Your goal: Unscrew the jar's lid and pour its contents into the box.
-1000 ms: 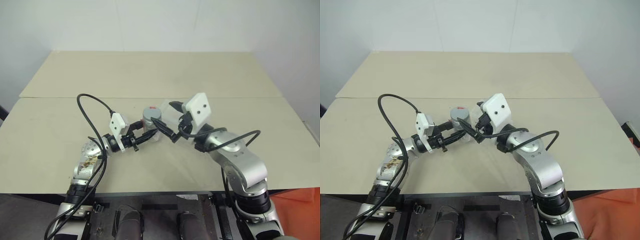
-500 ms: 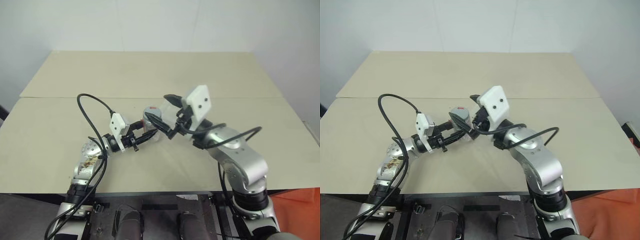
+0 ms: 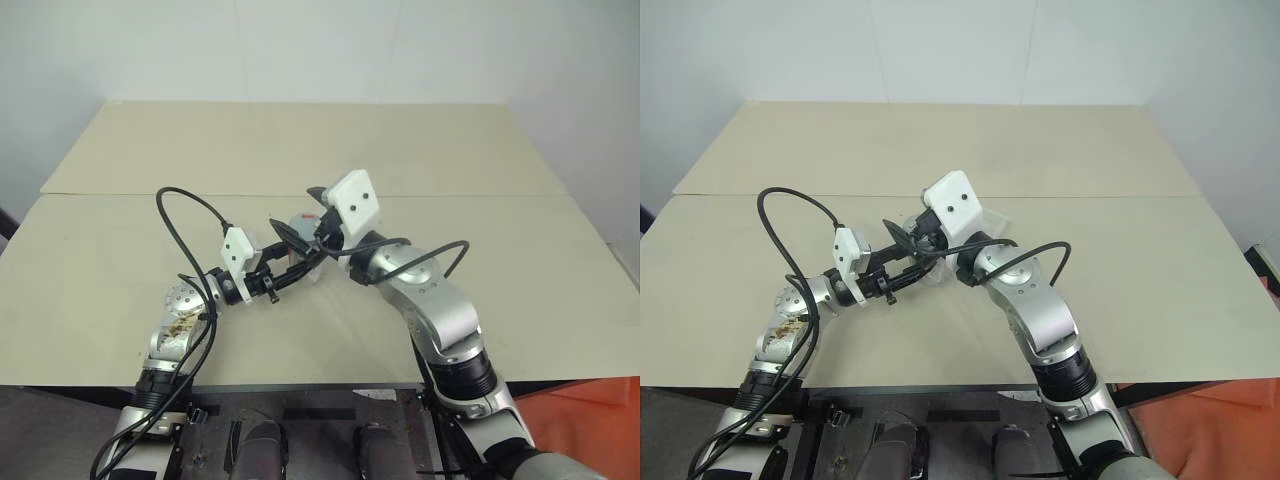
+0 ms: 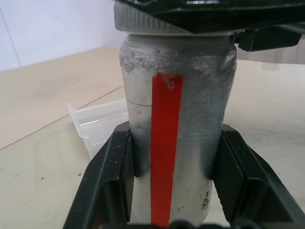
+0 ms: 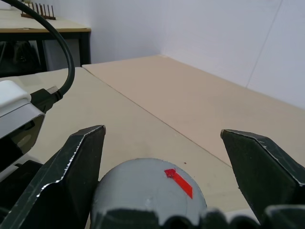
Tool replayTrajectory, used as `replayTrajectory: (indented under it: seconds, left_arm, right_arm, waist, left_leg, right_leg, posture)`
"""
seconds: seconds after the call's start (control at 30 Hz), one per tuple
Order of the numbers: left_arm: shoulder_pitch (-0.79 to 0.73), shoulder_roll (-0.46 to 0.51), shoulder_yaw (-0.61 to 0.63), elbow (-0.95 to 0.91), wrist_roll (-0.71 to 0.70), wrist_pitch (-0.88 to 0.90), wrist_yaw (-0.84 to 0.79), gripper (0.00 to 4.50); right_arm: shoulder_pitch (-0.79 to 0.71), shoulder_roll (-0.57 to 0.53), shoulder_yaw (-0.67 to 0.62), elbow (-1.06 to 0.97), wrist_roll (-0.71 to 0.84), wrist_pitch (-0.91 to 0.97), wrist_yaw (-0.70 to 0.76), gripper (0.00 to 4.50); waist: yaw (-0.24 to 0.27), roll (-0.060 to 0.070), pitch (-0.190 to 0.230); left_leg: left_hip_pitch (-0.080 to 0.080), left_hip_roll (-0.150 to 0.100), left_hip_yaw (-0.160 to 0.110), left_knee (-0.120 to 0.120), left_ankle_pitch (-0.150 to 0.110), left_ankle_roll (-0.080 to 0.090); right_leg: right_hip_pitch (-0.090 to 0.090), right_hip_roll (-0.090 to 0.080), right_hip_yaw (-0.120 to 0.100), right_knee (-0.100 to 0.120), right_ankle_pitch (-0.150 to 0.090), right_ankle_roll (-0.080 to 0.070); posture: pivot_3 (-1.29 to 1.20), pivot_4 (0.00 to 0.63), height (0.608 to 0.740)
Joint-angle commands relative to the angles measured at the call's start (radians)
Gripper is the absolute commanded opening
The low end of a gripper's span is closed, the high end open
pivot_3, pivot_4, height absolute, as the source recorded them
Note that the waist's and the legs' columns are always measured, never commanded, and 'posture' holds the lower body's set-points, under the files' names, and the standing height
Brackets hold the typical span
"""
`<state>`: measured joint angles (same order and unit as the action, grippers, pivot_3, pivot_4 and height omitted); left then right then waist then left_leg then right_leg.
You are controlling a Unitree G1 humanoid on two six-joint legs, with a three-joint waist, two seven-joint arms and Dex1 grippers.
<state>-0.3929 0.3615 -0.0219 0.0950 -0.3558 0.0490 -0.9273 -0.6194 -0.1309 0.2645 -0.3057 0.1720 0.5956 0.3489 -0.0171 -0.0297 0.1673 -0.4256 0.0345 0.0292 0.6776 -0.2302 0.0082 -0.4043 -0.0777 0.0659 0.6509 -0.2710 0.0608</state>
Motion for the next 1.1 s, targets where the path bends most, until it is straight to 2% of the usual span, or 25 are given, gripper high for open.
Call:
replayTrajectory:
  seconds: [0.03,1.1]
  left_arm:
    - [-0.008,-0.001,0.015,-0.029,-0.015,-0.015,0.004,1.93]
    - [-0.037,0.019,0.047,0.036,-0.014,-0.025,-0.017,1.93]
  right_arm:
    - [0.019,0.002,-0.039,-0.074,0.026,-0.009,0.006,4.47]
    - [0.185,-0.158,-0.139,-0.246,0.106,0.065,0.043,4.47]
  waist:
    - [0.0,0.0,0.0]
    - [0.002,0.0,0.0]
  left_leg:
    - [0.0,0.0,0.0,0.0,0.0,0.0]
    - [0.0,0.0,0.0,0.0,0.0,0.0]
  right_leg:
    - [0.0,0.0,0.0,0.0,0.0,0.0]
    - [0.0,0.0,0.0,-0.001,0.0,0.0]
  posture:
    - [0.0,0.15,0.74]
    - [0.0,0.15,0.74]
